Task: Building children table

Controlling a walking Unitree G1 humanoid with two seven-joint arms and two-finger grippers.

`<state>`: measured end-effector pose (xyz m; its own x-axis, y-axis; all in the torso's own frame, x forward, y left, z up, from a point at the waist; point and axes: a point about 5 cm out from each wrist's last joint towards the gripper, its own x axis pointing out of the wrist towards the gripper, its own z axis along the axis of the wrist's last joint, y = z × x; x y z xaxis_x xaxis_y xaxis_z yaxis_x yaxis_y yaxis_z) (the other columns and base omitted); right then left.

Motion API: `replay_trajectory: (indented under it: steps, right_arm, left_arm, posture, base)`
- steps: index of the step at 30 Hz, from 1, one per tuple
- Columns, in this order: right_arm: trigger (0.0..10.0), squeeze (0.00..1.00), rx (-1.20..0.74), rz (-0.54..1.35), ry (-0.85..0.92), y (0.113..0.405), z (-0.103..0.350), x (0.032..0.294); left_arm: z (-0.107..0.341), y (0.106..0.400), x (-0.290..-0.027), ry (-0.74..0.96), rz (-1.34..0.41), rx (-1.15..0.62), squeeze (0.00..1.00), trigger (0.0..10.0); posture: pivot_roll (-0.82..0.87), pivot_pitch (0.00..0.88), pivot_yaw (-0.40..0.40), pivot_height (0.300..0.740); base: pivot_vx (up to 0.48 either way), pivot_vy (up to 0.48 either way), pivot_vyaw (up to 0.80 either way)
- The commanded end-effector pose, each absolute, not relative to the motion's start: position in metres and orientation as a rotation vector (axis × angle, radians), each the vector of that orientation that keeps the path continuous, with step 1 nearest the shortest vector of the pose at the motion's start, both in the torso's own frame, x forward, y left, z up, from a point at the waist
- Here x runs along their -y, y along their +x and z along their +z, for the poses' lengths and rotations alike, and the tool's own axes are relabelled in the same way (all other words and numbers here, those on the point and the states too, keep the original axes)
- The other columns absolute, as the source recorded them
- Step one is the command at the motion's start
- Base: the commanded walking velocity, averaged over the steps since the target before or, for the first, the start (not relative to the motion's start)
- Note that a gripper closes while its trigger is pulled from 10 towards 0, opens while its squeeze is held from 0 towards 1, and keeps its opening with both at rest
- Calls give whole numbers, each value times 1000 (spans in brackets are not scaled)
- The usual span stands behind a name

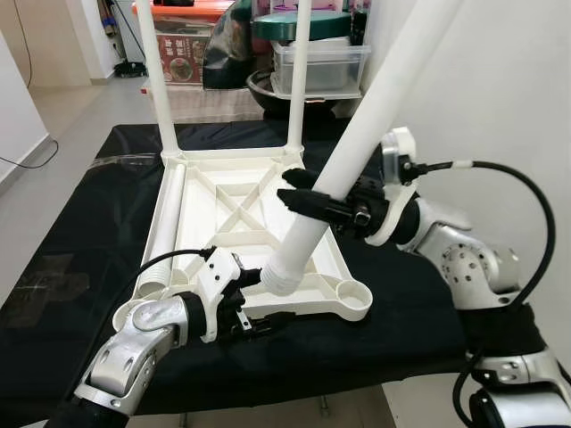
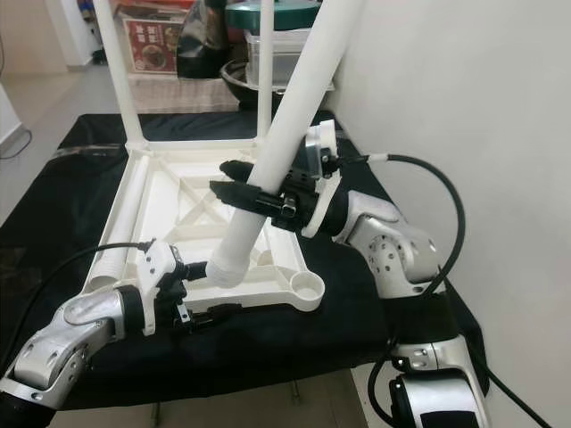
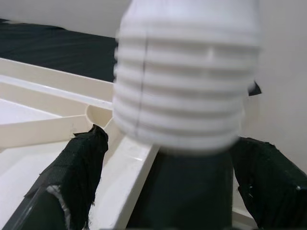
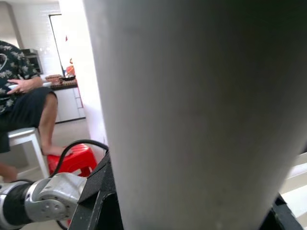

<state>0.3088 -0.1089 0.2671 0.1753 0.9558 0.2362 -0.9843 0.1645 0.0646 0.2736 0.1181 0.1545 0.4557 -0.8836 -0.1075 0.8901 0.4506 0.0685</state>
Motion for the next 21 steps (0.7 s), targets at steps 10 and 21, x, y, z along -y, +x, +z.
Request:
replay_trajectory:
  steps: [10, 21]
  right_arm:
    - [0, 0, 164, 1490, 267, 295, 267, 85]
    - [0, 0, 176, 1556, 368, 286, 267, 85]
  left_arm:
    - [163, 274, -93, 136, -1252, -34, 0, 10000]
    - [168, 270, -91, 92, -1278, -14, 0, 10000]
  posture:
    - [23, 0, -65, 740]
    - [27, 0, -67, 740]
  base:
    - [0, 0, 0]
    - [0, 0, 0]
